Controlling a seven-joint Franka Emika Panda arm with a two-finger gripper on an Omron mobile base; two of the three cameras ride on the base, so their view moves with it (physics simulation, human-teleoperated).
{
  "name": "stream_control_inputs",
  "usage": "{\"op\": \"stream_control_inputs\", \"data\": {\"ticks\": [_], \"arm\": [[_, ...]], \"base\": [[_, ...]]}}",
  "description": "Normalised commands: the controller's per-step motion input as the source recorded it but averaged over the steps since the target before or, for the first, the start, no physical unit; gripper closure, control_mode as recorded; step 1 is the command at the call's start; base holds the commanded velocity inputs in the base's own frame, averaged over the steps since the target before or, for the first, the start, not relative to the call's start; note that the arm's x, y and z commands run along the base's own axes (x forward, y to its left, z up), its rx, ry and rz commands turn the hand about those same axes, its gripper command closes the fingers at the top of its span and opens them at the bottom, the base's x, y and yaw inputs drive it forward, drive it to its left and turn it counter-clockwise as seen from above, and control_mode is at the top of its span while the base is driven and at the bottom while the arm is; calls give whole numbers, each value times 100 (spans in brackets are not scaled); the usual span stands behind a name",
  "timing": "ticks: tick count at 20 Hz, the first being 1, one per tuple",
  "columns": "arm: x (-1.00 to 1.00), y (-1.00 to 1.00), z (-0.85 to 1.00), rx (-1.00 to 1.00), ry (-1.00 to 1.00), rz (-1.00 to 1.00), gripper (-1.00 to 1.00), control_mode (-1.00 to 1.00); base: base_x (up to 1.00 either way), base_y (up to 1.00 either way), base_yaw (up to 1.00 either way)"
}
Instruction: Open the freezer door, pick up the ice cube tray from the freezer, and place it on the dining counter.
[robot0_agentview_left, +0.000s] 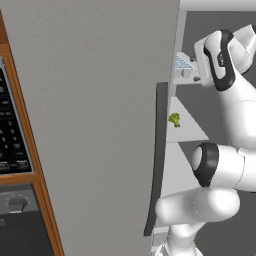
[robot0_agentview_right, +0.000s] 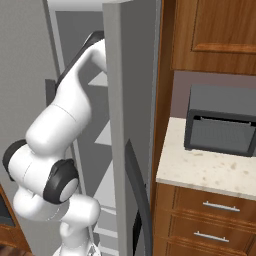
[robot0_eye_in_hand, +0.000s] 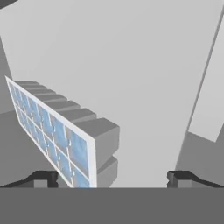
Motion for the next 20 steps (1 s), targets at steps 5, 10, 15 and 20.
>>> {"op": "stream_control_inputs", "data": {"ticks": [5,10,15,20], "arm": [[0,0,-6,0,-3,0,-100,-100],[6,10,-15,0,-10,0,-100,-100],[21,16,-1,0,-11,0,-100,-100],[30,6,0,0,-2,0,-100,-100]], "base": [[0,0,0],[0,0,0],[0,0,0],[0,0,0]]}}
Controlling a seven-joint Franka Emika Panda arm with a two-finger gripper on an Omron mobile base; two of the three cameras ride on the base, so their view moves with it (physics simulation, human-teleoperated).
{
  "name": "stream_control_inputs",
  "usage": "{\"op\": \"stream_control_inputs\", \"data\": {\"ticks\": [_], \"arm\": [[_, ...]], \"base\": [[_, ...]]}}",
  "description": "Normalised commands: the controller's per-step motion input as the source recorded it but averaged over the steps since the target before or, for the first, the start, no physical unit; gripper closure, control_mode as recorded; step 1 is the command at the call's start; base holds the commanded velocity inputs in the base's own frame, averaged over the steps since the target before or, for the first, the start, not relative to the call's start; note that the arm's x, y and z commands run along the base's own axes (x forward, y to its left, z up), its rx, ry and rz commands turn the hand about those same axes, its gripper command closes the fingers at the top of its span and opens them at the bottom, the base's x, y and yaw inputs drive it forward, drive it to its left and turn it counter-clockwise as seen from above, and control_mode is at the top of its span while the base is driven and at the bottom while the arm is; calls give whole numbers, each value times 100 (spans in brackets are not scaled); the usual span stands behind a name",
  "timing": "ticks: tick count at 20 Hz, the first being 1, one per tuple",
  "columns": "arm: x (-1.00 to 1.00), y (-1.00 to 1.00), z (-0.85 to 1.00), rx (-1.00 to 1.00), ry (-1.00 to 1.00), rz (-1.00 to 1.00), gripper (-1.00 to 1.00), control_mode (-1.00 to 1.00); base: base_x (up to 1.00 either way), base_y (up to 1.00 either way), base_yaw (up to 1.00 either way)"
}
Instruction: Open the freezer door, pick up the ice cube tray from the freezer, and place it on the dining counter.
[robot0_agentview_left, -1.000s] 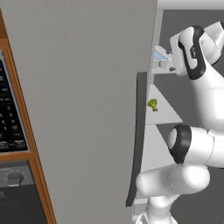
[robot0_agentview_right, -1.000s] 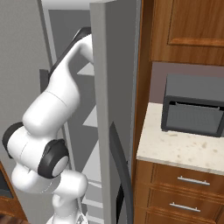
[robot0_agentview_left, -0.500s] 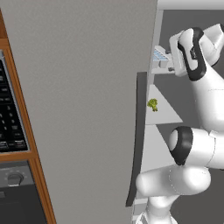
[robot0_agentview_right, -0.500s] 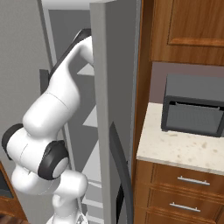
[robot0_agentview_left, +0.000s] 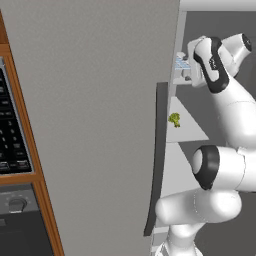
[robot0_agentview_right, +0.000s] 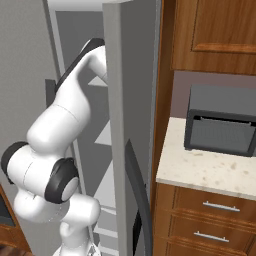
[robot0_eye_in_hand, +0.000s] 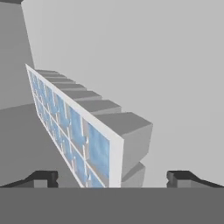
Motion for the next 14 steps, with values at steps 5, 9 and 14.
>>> {"op": "stream_control_inputs", "data": {"ticks": [5,9,14], "arm": [[32,0,0,0,0,0,-100,-100],[33,0,-3,0,0,0,-100,-100],[32,0,-20,0,0,0,-100,-100]], "base": [[0,0,0],[0,0,0],[0,0,0]]}}
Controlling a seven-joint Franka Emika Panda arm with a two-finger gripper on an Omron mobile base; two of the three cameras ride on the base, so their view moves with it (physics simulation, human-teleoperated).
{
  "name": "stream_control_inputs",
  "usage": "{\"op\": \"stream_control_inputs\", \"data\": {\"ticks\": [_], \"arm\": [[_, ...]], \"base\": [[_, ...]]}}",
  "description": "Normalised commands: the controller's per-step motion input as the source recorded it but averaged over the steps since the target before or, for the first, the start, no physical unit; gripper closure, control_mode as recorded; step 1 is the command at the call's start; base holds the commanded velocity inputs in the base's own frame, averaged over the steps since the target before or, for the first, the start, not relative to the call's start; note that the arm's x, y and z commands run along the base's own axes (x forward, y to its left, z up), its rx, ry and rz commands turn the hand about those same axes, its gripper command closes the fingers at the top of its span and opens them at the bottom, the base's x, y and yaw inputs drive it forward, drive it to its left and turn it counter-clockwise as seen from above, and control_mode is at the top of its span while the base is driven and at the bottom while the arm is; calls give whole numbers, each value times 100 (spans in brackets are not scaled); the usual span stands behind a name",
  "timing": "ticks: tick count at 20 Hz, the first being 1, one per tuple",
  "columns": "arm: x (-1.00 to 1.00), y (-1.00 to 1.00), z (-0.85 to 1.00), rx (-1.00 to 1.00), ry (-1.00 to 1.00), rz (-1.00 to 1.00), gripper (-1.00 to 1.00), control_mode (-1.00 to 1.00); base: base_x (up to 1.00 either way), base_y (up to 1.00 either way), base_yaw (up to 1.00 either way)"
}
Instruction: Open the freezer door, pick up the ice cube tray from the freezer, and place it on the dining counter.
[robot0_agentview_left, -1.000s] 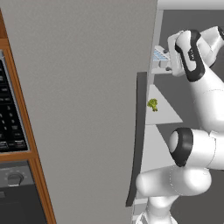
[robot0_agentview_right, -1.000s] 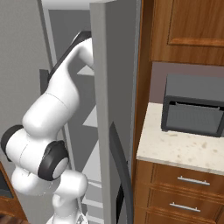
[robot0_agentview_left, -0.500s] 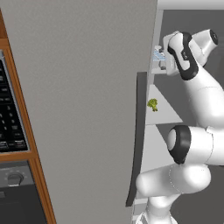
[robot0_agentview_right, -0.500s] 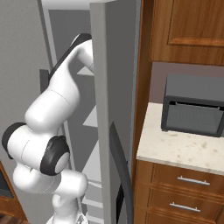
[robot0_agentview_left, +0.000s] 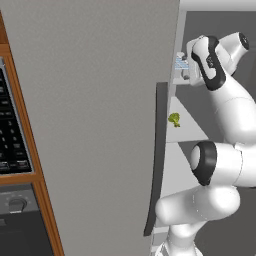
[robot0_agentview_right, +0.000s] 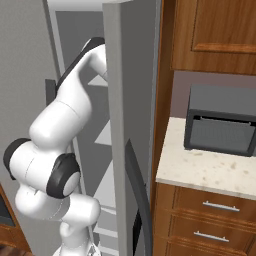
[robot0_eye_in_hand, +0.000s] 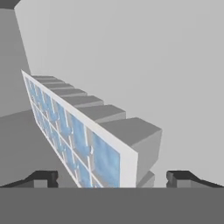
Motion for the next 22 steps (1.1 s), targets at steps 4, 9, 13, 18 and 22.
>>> {"op": "stream_control_inputs", "data": {"ticks": [4,9,13,18,22], "arm": [[31,9,-13,0,0,0,100,-100],[18,8,-3,0,4,0,100,-100],[1,5,-8,0,0,0,100,-100],[-18,1,-3,0,-14,0,100,-100],[-47,0,4,0,-30,0,100,-100]], "base": [[0,0,0],[0,0,0],[0,0,0],[0,0,0],[0,0,0]]}}
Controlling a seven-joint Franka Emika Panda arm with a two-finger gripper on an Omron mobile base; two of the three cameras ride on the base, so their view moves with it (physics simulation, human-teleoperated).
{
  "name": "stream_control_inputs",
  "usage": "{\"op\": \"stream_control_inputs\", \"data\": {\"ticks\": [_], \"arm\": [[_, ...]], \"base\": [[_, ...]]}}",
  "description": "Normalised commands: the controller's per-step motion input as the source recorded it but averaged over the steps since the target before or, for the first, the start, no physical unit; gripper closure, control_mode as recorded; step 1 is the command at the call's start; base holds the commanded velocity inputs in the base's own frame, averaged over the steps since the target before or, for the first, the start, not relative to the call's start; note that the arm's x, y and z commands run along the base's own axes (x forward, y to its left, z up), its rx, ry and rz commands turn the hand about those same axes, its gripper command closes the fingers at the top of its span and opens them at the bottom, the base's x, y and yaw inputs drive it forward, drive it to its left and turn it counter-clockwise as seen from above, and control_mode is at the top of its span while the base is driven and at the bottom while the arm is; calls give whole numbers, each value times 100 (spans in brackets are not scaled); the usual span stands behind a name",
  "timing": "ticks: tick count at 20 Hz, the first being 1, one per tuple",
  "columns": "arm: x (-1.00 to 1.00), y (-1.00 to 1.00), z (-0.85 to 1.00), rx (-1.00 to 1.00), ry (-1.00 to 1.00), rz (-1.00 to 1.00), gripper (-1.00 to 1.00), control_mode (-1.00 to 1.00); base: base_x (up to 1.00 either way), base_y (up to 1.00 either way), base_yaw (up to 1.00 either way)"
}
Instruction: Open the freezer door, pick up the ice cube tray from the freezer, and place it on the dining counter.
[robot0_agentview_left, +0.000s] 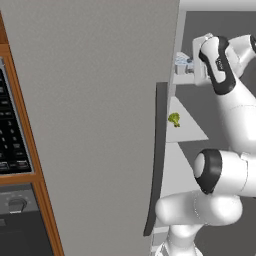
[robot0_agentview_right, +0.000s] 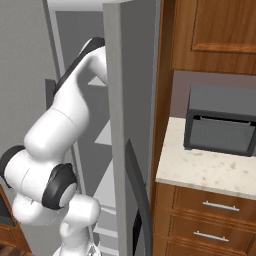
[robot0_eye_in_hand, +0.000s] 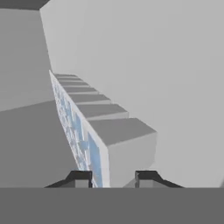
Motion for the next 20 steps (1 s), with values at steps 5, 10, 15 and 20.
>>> {"op": "stream_control_inputs", "data": {"ticks": [5,10,15,20], "arm": [[-19,9,5,-2,-31,0,100,-100],[-1,31,6,-4,-22,-2,100,-100],[-5,8,26,-1,-7,-6,100,-100],[-42,0,44,0,0,-12,100,-100]], "base": [[0,0,0],[0,0,0],[0,0,0],[0,0,0]]}}
